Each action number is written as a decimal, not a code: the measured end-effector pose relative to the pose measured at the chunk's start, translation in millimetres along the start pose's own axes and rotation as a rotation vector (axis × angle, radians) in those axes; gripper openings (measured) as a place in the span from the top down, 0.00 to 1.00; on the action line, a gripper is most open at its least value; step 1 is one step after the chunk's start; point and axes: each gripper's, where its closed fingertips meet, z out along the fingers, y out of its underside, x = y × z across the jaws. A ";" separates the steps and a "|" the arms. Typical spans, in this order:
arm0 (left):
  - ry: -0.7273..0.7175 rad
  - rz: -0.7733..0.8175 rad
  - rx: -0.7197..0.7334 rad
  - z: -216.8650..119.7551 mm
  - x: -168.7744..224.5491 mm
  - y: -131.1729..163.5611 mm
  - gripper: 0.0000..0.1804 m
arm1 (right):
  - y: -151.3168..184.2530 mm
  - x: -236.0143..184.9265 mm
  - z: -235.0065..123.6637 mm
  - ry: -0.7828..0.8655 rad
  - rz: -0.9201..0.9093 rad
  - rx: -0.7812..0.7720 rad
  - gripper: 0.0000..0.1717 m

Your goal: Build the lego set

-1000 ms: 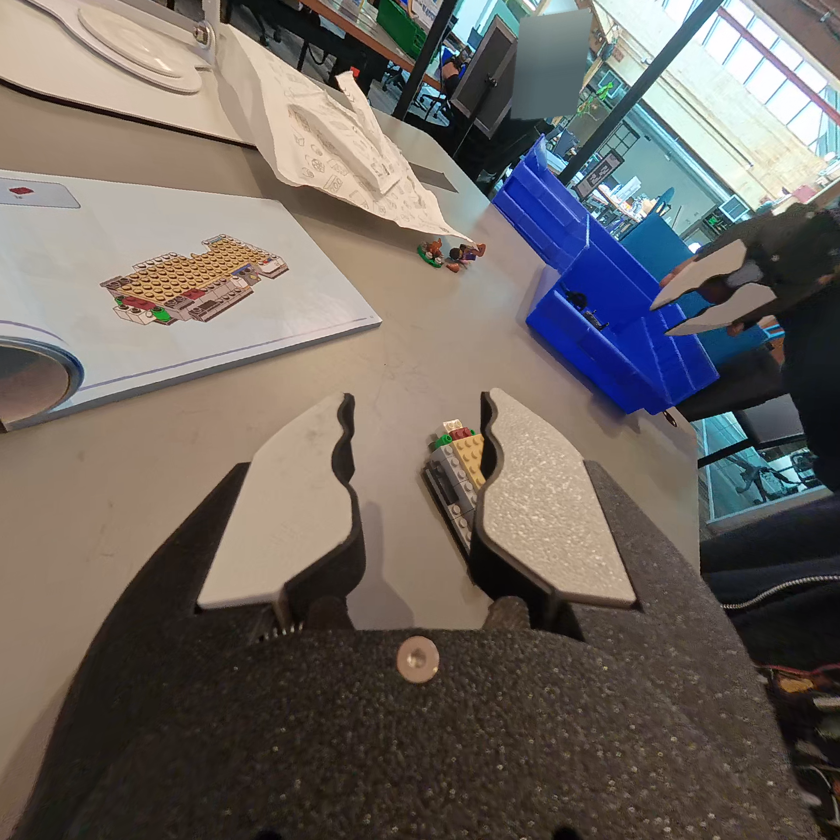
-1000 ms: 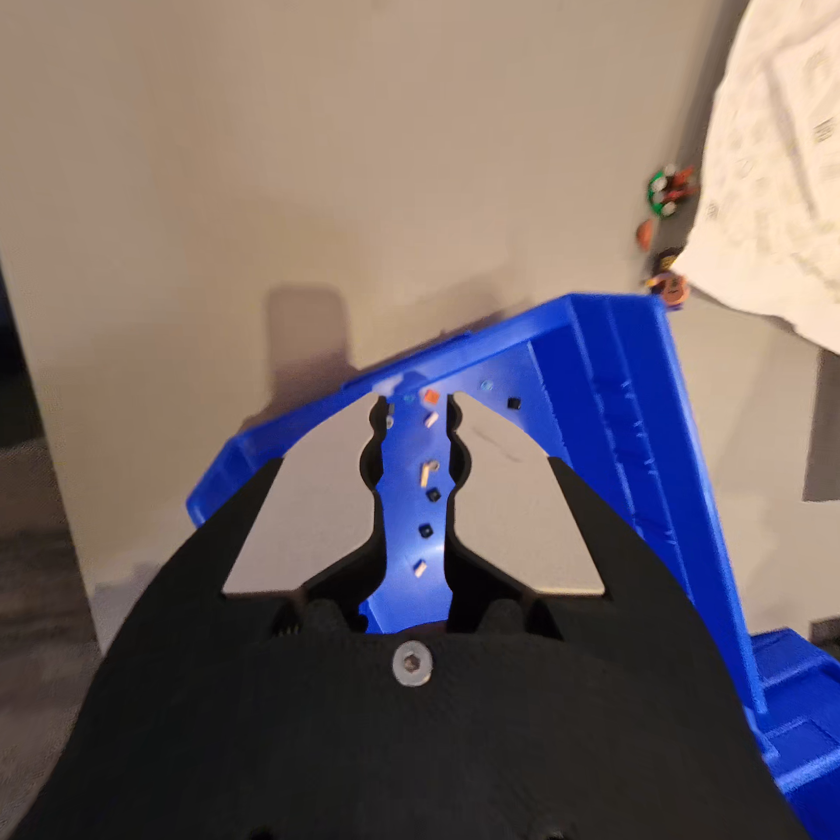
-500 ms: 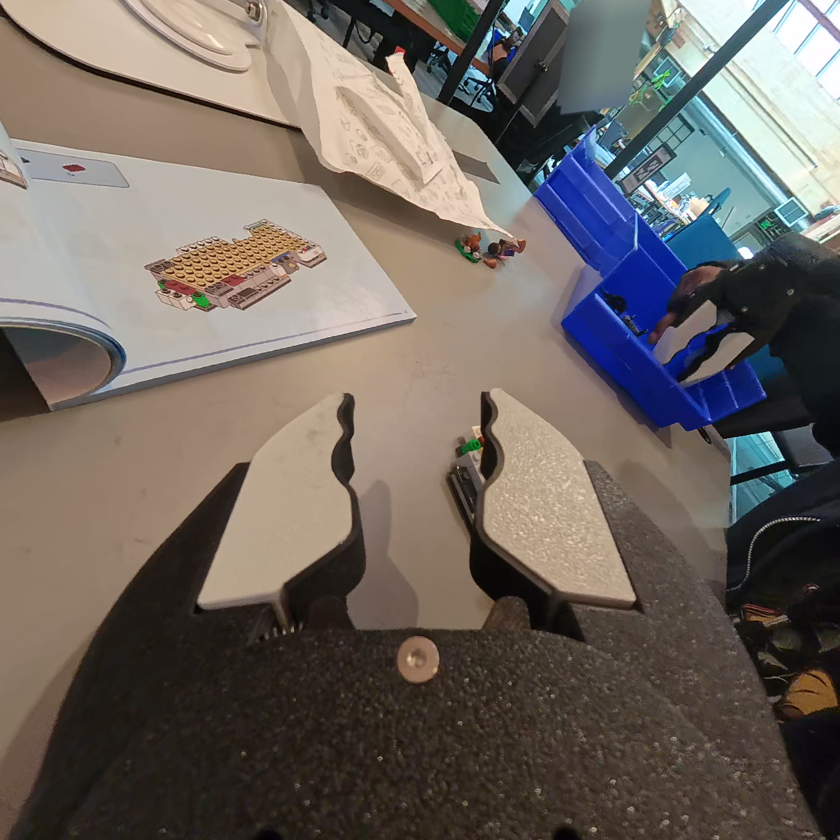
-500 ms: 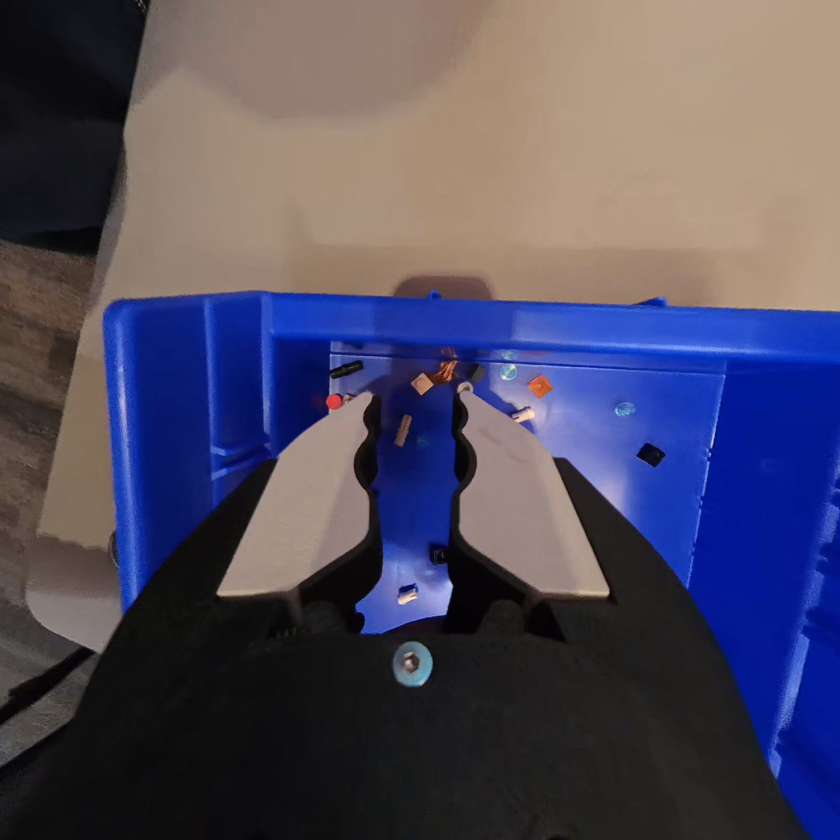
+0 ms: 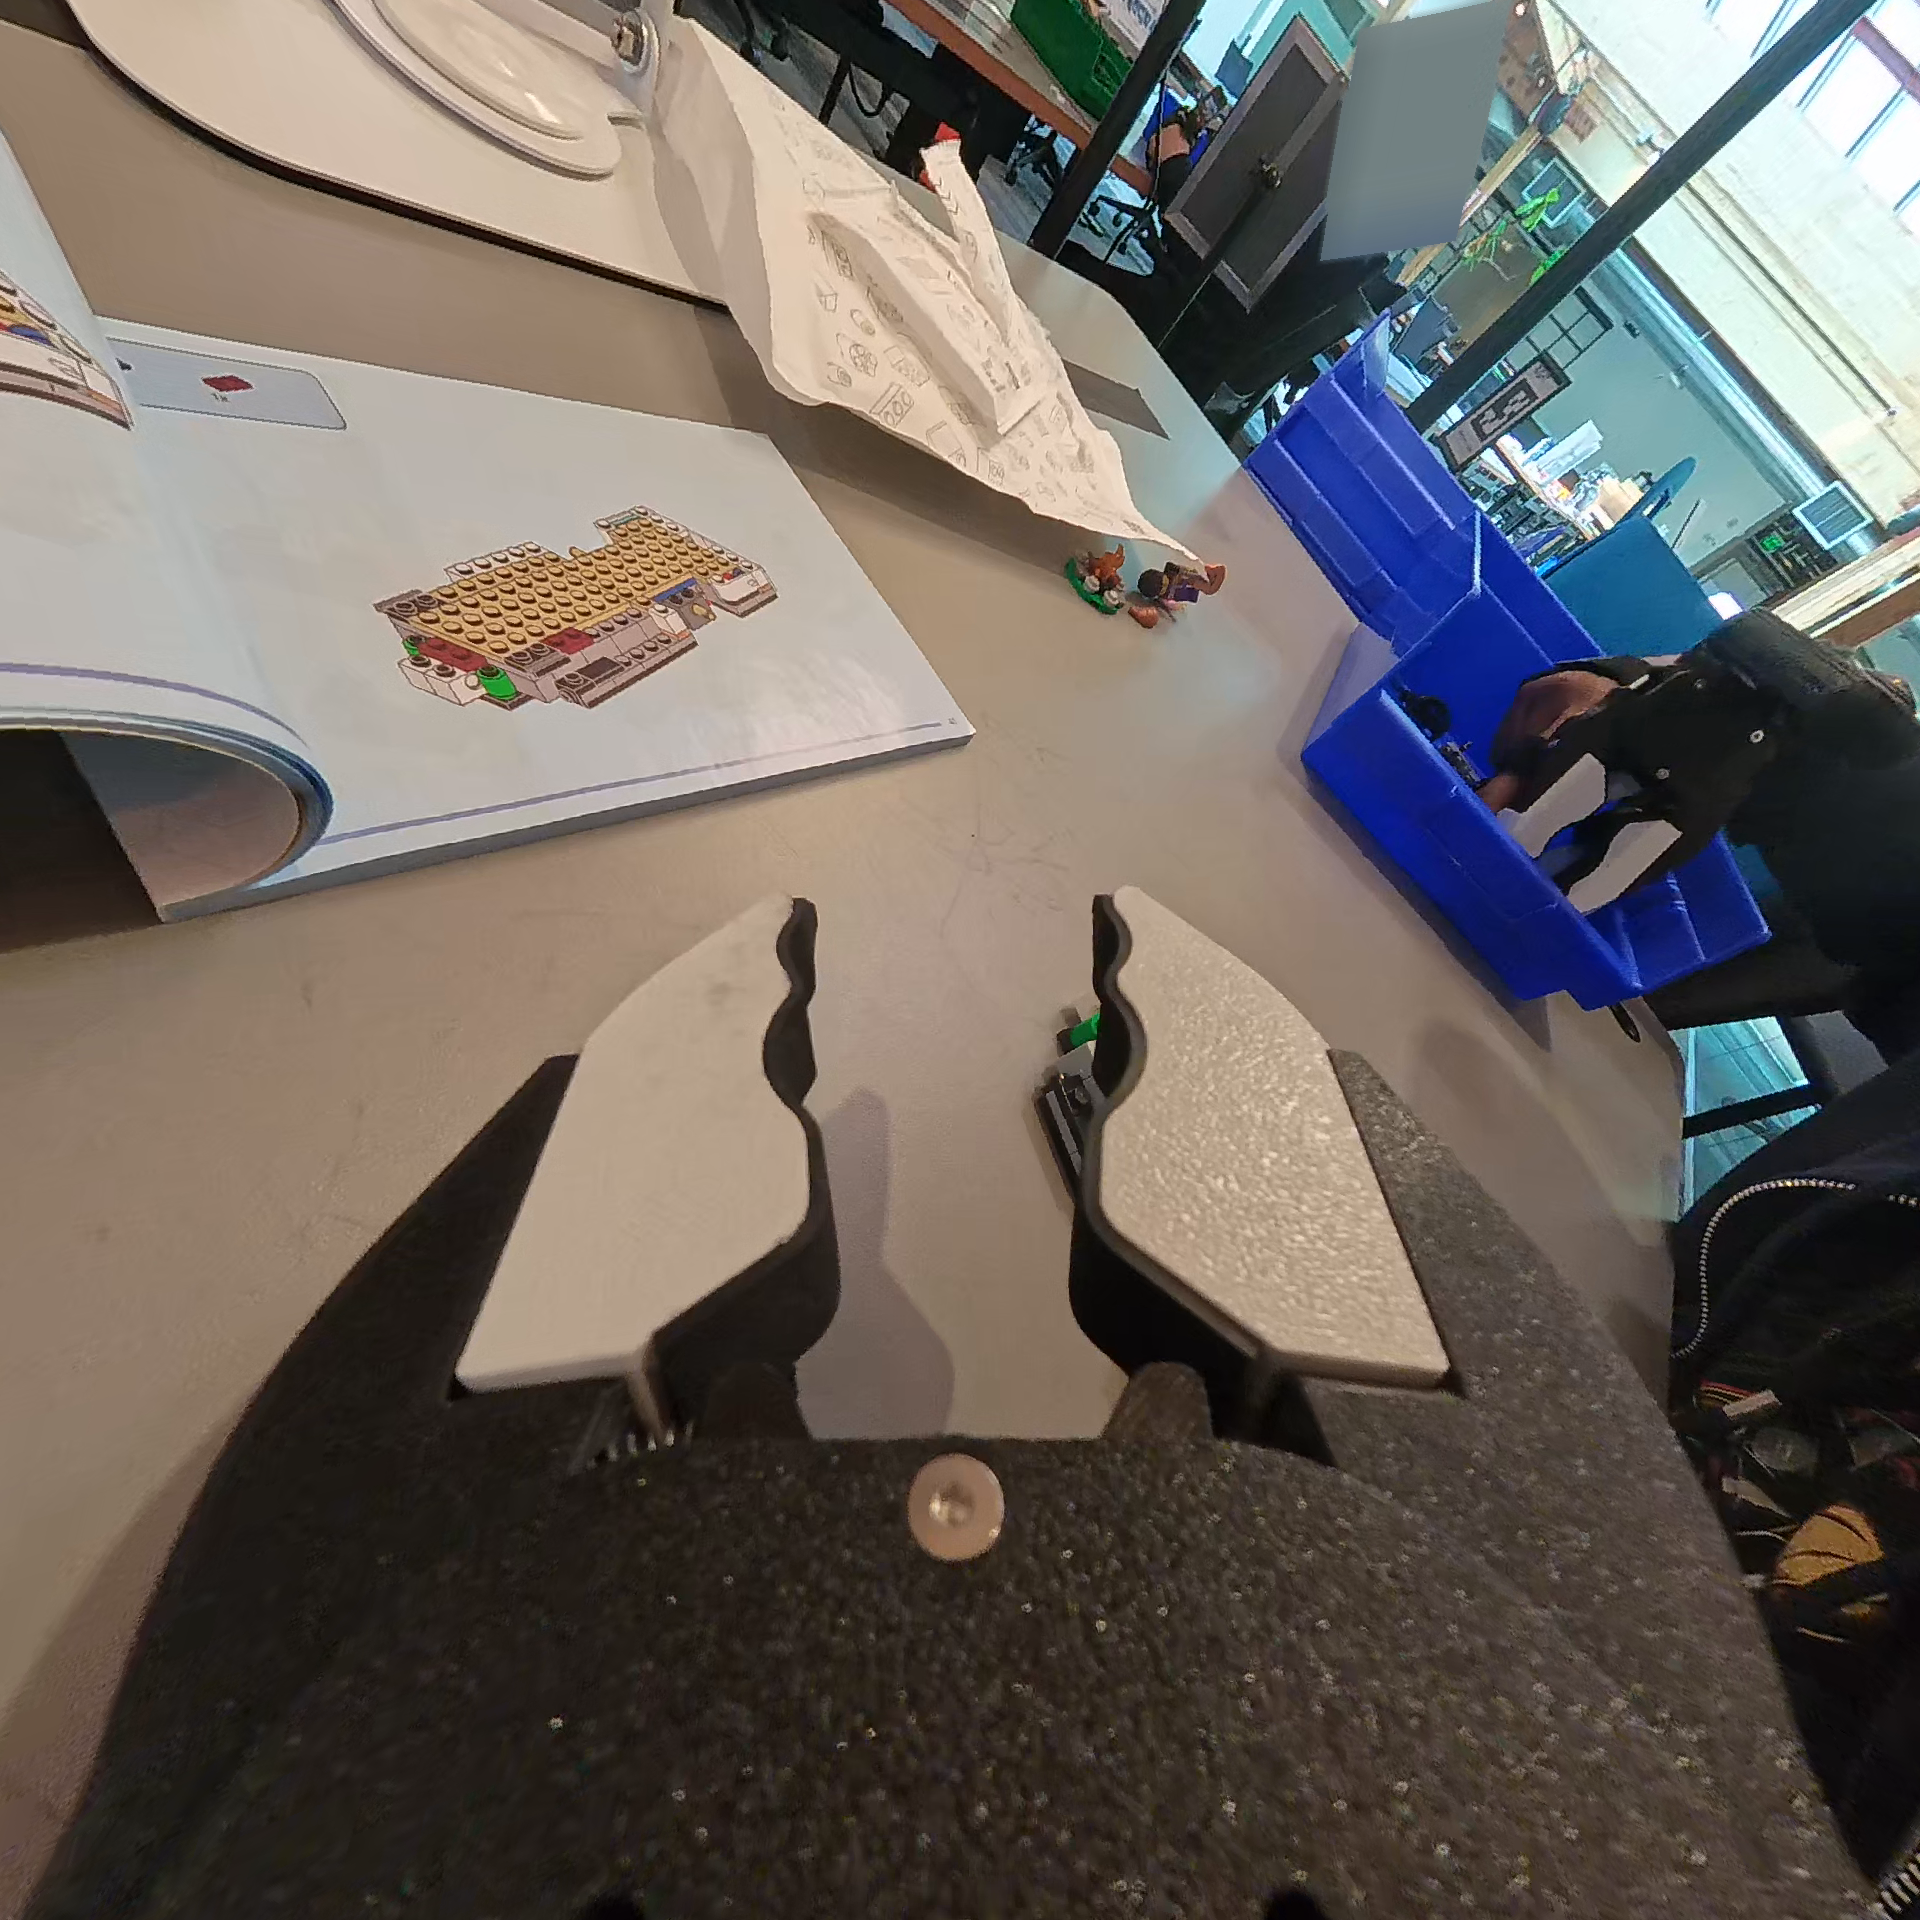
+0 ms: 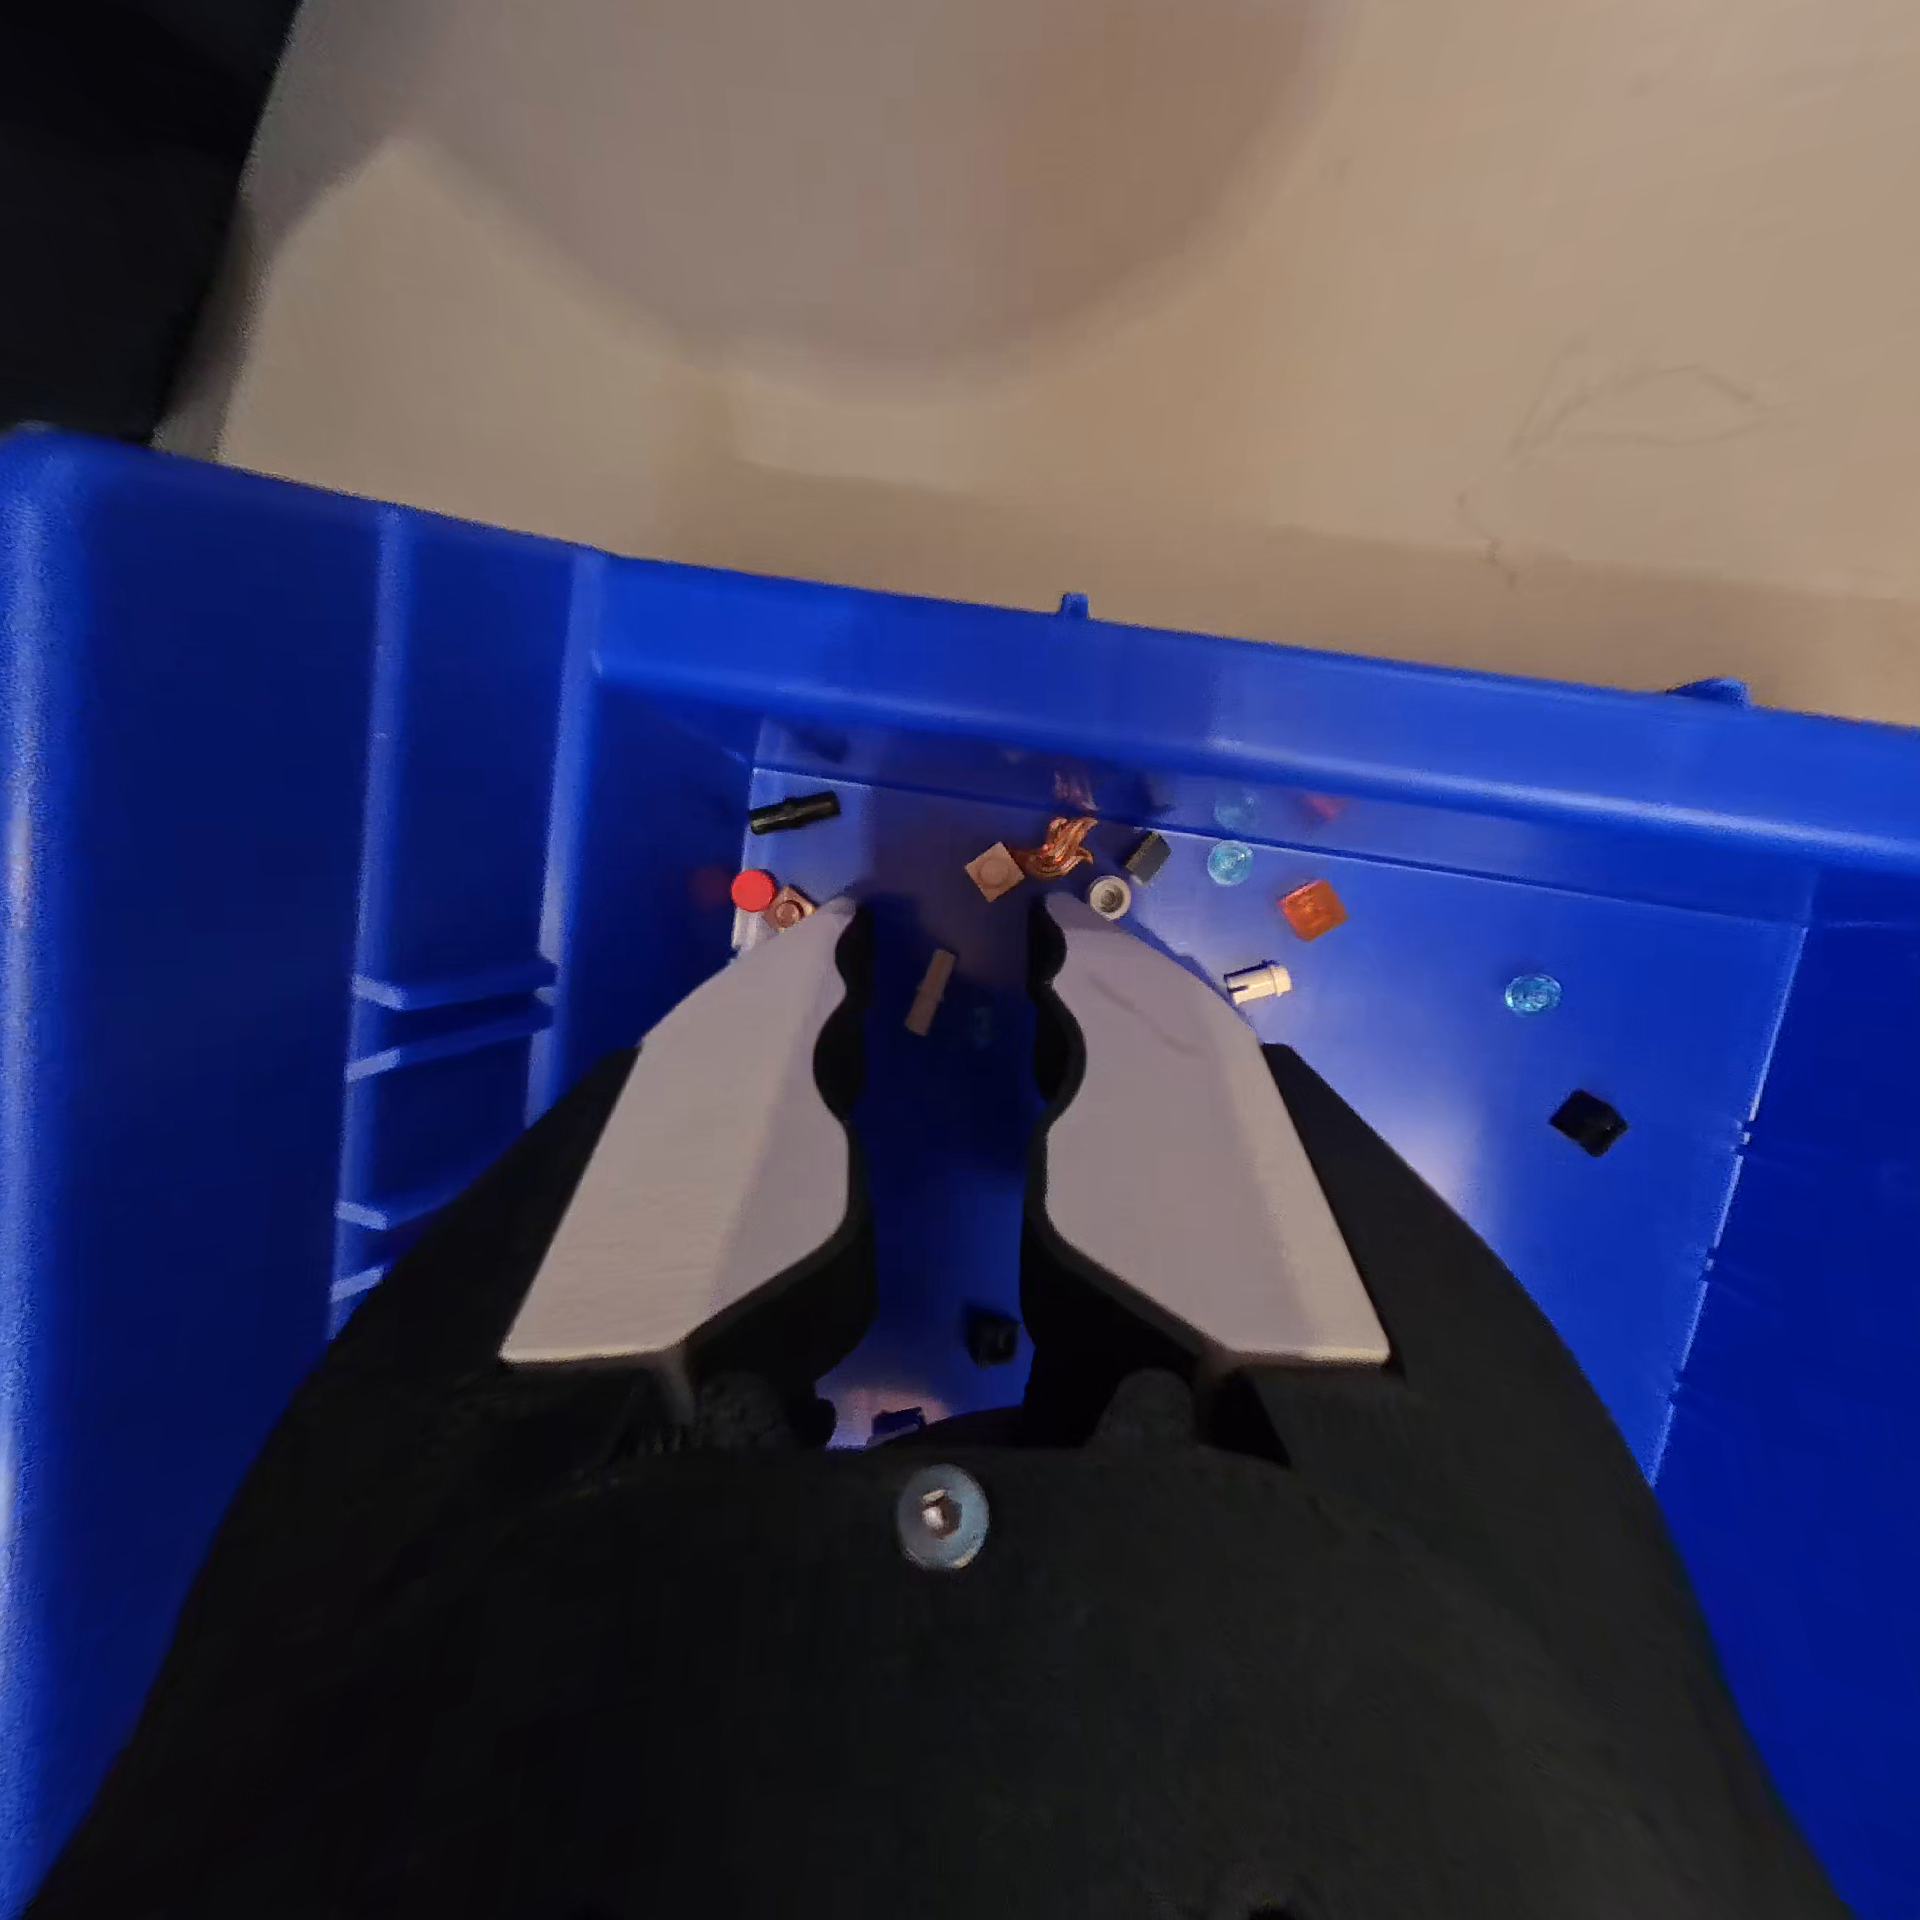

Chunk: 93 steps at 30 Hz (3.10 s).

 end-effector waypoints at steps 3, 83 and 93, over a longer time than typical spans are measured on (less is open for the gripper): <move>0.001 0.001 0.002 -0.3 0.2 -0.3 0.71 | 5.0 4.1 -4.0 0.037 0.000 -0.023 0.83; 0.019 -0.015 -0.002 1.9 -2.5 -3.1 0.71 | -8.3 -9.8 -33.2 0.077 -0.106 -0.032 0.97; 0.175 0.145 -0.064 3.9 11.5 -6.4 0.71 | -132.2 38.9 -50.0 0.326 -0.137 -0.044 0.98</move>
